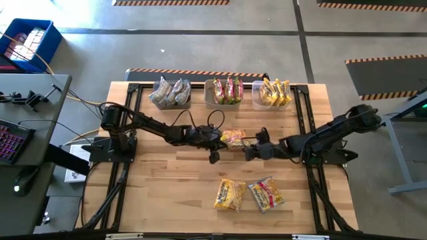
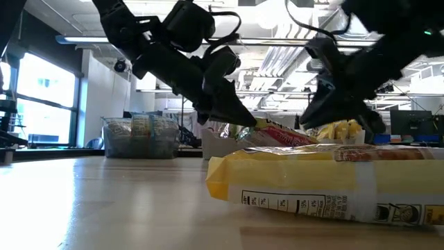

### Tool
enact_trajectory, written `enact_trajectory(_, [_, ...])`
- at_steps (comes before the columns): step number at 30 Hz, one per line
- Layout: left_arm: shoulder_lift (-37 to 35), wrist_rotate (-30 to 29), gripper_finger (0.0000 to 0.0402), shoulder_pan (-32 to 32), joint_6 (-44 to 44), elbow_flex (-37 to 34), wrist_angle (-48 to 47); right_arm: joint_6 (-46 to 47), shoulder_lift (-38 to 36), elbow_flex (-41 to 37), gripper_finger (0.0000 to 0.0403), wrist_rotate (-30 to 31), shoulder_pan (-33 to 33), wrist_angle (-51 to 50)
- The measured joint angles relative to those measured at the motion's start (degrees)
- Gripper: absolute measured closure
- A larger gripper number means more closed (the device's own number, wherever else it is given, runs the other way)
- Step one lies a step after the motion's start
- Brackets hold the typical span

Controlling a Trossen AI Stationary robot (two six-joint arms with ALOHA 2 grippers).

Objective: Sort Maruchan noodles
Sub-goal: Put the green noodle pack into the gray bin

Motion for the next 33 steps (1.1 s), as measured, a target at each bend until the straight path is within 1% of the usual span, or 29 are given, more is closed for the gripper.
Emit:
enact_trajectory(4, [0.00,-0.09,0.0401,0.00,-0.70,0.00,0.28,21.10,0.96,-4.20,0.0328,10.74,6.72,6.00])
enact_trajectory(6, [0.00,-0.28,0.0401,0.00,-0.71,0.00,0.99,29.65,2.29,-5.70,0.0309,16.02,9.67,8.98])
enact_trajectory(8, [0.00,-0.56,0.0401,0.00,-0.70,0.00,1.44,36.40,4.63,-6.00,0.0289,19.47,11.29,11.36])
enact_trajectory(10, [0.00,-1.67,0.0401,-0.02,-0.70,0.00,1.61,41.27,7.33,-6.06,0.0270,21.12,11.74,14.62])
enact_trajectory(12, [0.00,-2.42,0.0401,0.00,-0.76,0.00,2.01,44.78,10.46,-6.06,0.0252,21.82,11.36,19.35])
enact_trajectory(15, [0.00,-3.32,0.0401,-0.02,-1.30,0.00,3.28,49.26,15.77,-6.04,0.0231,22.65,10.08,30.83])
enact_trajectory(18, [0.00,-4.08,0.0401,-0.39,-2.32,0.00,4.91,49.85,21.68,-6.04,0.0221,25.93,9.38,43.89])
enact_trajectory(21, [0.00,-5.34,0.0401,-0.91,-2.34,0.00,5.17,52.47,27.43,-5.22,0.0219,29.40,9.24,51.35])
enact_trajectory(24, [0.00,-6.13,0.0401,-1.49,-2.36,0.00,5.38,58.64,32.05,-2.49,0.0219,31.87,9.25,54.13])
enact_trajectory(27, [0.00,-6.16,0.0401,-1.98,-2.45,0.00,5.81,63.47,35.70,0.37,0.0219,35.83,9.26,54.85])
enact_trajectory(33, [0.00,-6.21,0.0401,-2.92,-2.36,0.00,6.01,64.50,37.13,1.17,0.0219,38.10,9.01,54.75])
